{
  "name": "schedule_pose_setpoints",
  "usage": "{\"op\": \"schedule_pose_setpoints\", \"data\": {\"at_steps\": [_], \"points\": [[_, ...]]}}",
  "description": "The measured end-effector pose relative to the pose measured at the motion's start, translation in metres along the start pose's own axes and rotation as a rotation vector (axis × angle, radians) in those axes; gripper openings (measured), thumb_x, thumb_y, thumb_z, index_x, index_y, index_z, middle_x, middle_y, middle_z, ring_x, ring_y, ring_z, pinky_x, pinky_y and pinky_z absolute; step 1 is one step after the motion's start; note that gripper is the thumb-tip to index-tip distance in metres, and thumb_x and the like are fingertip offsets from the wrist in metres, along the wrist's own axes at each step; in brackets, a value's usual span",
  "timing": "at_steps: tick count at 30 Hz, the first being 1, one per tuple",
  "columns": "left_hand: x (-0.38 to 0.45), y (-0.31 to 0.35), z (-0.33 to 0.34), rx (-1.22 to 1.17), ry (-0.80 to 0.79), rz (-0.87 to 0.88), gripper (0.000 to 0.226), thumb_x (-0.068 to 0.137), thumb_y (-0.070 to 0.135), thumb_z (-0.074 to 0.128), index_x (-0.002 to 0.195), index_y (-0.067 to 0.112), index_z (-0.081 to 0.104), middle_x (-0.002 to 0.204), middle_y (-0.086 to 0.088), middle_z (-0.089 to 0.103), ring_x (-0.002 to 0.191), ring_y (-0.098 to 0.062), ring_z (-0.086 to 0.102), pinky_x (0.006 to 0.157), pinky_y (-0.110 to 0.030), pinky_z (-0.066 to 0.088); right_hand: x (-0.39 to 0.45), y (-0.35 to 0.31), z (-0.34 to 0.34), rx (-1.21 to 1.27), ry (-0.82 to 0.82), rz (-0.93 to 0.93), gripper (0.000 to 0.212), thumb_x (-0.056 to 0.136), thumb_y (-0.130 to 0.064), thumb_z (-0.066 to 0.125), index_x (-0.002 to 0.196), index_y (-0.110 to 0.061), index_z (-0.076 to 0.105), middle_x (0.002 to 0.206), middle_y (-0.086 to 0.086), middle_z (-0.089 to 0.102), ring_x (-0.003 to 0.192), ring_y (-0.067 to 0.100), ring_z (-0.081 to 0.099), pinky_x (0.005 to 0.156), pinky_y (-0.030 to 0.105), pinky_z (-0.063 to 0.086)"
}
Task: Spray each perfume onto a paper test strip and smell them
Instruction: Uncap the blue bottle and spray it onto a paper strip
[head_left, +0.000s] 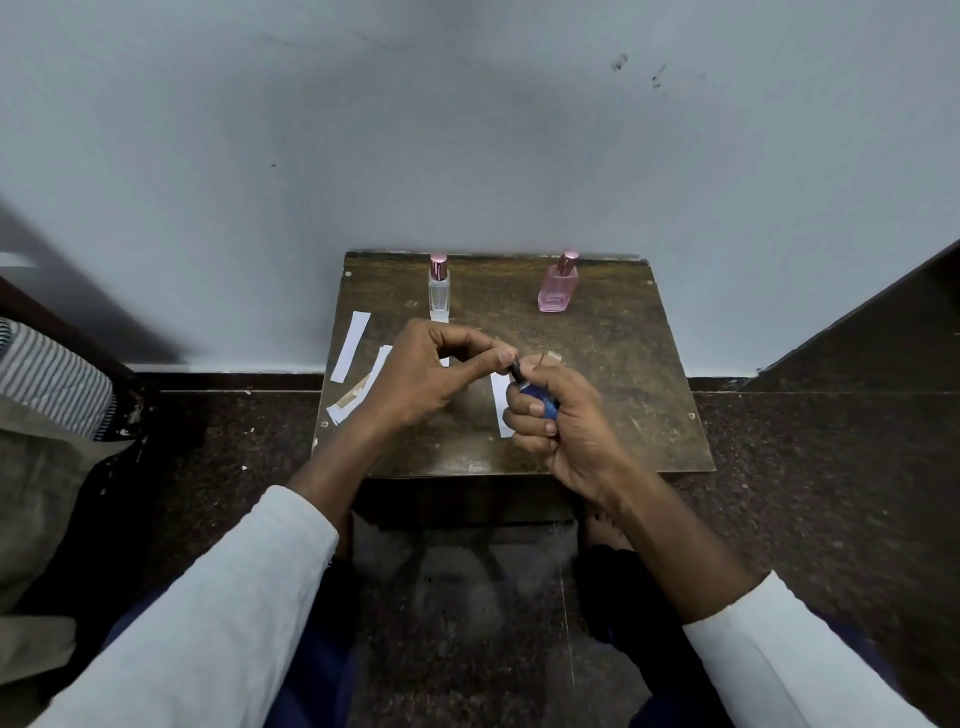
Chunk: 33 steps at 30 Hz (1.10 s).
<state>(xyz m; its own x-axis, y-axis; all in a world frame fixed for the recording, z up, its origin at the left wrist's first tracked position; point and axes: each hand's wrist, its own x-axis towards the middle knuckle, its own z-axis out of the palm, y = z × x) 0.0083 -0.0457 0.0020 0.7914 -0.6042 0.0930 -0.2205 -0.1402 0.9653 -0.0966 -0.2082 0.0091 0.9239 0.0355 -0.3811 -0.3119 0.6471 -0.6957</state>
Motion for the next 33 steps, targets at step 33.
{"op": "schedule_pose_setpoints", "data": {"at_steps": [33], "points": [[0.014,-0.019,0.037,0.544,0.092,-0.058,0.006,0.097,0.023,0.078,0.097,0.025,0.072,0.085,0.016,0.073,0.08,0.003,0.069,0.071,-0.009,0.05,-0.034,-0.013,-0.024,0.035,0.143,-0.259,0.022,0.11,-0.018,0.048,0.128,-0.018,0.061,0.067,0.006,0.046,0.048,0.01,0.034,0.04,0.02,0.03]]}}
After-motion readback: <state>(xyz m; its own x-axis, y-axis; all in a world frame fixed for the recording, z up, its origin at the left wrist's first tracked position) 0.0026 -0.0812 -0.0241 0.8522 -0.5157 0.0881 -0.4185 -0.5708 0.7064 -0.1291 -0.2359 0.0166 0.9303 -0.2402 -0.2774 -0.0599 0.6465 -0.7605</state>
